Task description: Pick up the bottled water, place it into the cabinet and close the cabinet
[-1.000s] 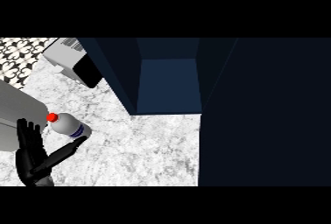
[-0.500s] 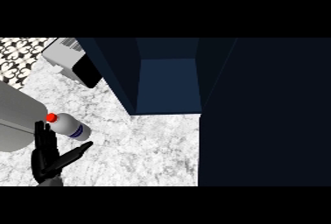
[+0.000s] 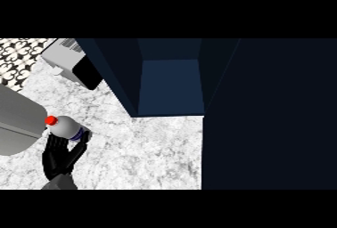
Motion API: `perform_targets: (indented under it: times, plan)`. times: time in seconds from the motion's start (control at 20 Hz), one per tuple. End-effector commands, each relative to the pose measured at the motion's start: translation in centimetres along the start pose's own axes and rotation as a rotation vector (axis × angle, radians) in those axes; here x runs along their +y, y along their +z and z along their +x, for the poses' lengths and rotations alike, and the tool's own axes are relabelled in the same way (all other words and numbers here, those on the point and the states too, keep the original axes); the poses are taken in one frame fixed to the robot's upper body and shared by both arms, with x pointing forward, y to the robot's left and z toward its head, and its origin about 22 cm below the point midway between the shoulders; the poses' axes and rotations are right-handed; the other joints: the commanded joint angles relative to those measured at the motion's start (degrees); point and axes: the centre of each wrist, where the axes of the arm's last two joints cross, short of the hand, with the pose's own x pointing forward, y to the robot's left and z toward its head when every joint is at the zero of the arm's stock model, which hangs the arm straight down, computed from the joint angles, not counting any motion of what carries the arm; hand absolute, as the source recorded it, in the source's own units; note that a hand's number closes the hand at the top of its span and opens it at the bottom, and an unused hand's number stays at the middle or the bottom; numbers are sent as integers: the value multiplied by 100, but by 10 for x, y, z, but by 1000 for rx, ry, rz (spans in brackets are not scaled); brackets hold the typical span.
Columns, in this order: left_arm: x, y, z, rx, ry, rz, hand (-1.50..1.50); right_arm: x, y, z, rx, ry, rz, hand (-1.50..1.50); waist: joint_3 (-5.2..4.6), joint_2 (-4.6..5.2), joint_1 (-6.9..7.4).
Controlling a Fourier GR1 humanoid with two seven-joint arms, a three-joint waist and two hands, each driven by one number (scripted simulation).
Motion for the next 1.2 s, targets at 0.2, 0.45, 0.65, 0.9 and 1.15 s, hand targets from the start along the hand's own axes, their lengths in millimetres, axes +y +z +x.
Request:
perform_targets:
  times: [0.2, 0.45, 0.65, 0.9, 1.15]
  plan:
    - [-9, -7, -7, -21, 130, 15, 150, 3, -1, 29, -35, -4, 5, -150, -3, 18, -2]
    - [-21, -11, -7, -23, 154, -31, 150, -2, 2, 15, -51, 4, 12, -150, 5, -1, 16]
    - [-41, 15, -22, 12, 158, -233, 150, 9, -3, 23, -39, -4, -9, -150, 6, -7, 69]
    - [-61, 58, -40, 84, 181, -478, 150, 1, 6, 18, -25, -11, -9, -150, 20, -53, 77]
    - [-84, 49, -35, 103, 239, -528, 150, 0, 2, 21, -26, -17, 15, -150, 15, -40, 93]
